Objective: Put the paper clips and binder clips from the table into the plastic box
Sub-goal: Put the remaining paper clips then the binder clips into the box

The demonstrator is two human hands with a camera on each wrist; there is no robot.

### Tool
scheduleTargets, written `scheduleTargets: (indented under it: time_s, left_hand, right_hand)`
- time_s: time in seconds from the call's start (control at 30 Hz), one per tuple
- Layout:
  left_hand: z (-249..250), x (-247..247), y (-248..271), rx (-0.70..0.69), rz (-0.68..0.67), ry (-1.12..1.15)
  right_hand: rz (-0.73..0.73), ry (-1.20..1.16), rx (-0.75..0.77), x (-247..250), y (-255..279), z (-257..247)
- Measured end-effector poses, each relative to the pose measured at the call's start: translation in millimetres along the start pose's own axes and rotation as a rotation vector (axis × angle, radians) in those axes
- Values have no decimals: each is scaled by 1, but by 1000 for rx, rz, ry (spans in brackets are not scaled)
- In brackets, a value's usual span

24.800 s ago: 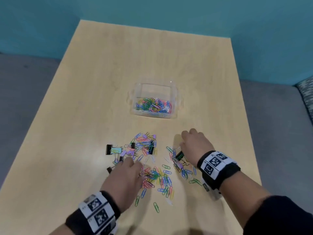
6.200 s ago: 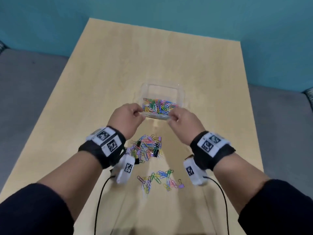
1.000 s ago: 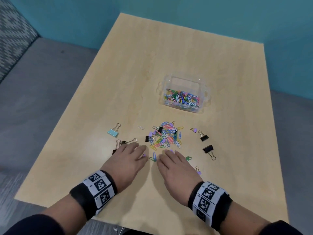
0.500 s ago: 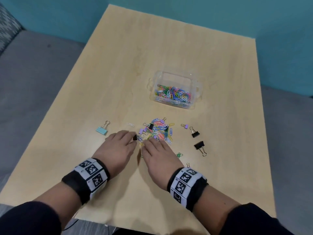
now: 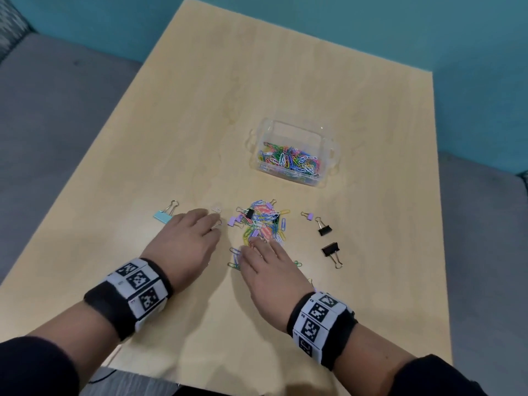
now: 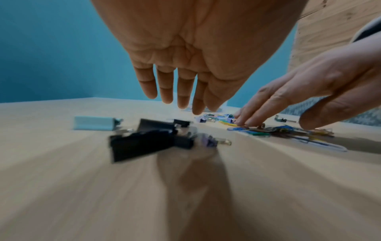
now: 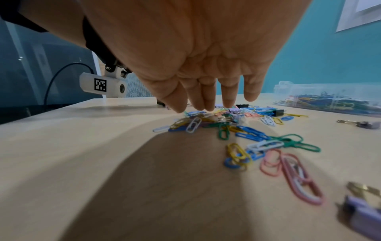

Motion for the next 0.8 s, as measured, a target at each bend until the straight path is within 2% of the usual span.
scheduleTargets:
  time_s: [0.13,0.4,0.57,0.67,0.73,0.8]
  left_hand:
    - [23,-9,-16,-101,-32,16]
    - [12,-10,-13,-41,12,56]
    - [18,-19,-28,-92,-34,39]
    - [20,-17,-27,-101,-14,37]
    - [17,-13,-30,-61,15,78]
    - [3,-12,-39,80,0,149]
  right_hand:
    - [71,-75,-77,9,-2,14]
    - [85,-120,-101,9,4,18]
    - [87,-127,-134,8,0,20]
    - [137,-171,-218,17,-6,31]
    - [191,-193,-304,24,-12,43]
    - [187,-204,-378,25,-22,53]
Point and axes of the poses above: each hand's wrist, its own y-axis away from the middle knuckle, its own x-axis out of the back of the hand, z = x × y, the point moved 10 cm from there along -y, towards the middle knuckle, and after that the axes turned 4 degrees about -y, right-handed, at the moved point
